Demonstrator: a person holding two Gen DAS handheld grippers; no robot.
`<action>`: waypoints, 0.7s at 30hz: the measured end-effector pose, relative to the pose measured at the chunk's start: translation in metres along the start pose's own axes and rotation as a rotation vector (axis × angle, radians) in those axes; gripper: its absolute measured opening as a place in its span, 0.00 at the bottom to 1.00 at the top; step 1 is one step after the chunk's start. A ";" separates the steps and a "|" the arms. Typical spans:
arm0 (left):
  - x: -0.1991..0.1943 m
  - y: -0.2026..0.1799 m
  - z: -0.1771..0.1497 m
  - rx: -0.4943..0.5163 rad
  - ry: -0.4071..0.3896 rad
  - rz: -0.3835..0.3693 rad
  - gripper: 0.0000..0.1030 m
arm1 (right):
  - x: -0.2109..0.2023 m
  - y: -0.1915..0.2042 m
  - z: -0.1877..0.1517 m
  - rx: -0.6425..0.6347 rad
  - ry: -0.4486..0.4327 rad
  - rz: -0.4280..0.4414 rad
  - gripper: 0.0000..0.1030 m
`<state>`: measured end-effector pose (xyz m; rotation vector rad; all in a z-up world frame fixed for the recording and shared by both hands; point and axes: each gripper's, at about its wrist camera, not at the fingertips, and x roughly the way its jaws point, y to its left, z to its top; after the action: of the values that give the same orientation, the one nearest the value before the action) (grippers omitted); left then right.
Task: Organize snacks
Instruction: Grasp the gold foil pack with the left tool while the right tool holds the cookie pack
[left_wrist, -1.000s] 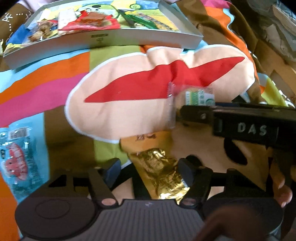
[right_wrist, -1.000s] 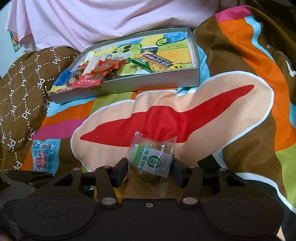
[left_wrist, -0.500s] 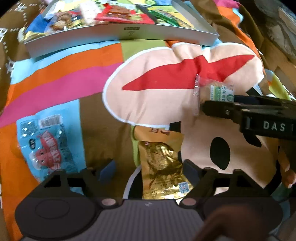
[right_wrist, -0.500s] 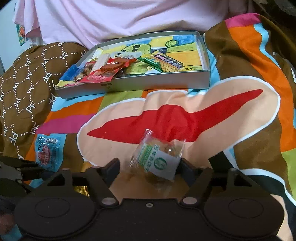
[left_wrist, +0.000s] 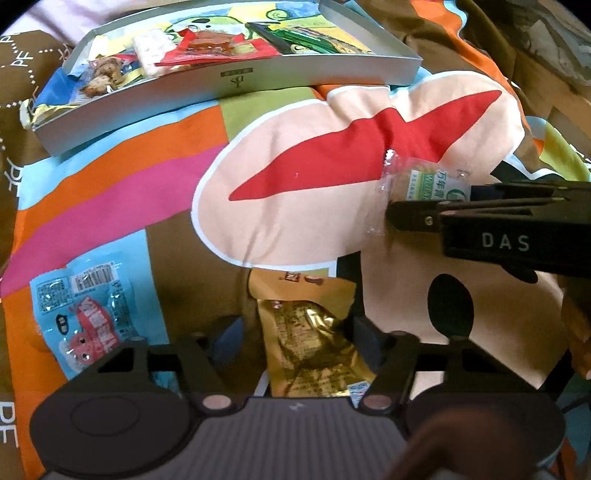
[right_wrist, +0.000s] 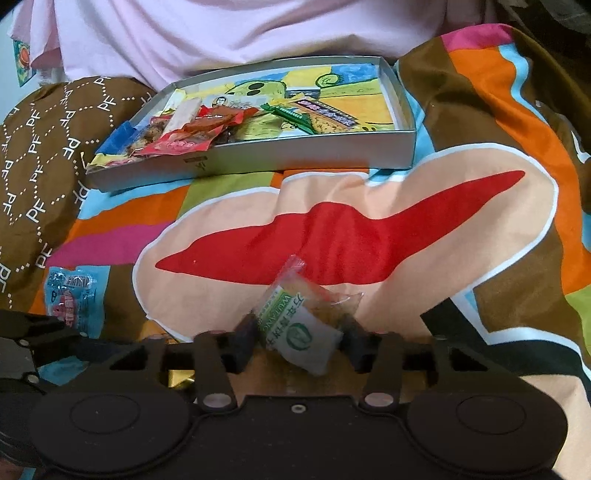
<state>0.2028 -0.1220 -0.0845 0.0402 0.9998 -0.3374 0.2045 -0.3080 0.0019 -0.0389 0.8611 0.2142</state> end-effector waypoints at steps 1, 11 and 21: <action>-0.001 0.001 0.000 -0.003 0.000 -0.002 0.55 | -0.001 0.000 0.000 0.007 -0.001 0.004 0.45; -0.014 0.007 -0.012 -0.039 0.010 -0.008 0.47 | -0.011 0.009 -0.007 -0.011 0.004 0.049 0.31; -0.032 0.009 -0.029 -0.061 -0.005 -0.001 0.44 | -0.018 0.041 -0.018 -0.203 -0.023 0.017 0.26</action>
<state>0.1662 -0.0994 -0.0743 -0.0163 1.0047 -0.3078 0.1713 -0.2729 0.0057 -0.2181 0.8145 0.3163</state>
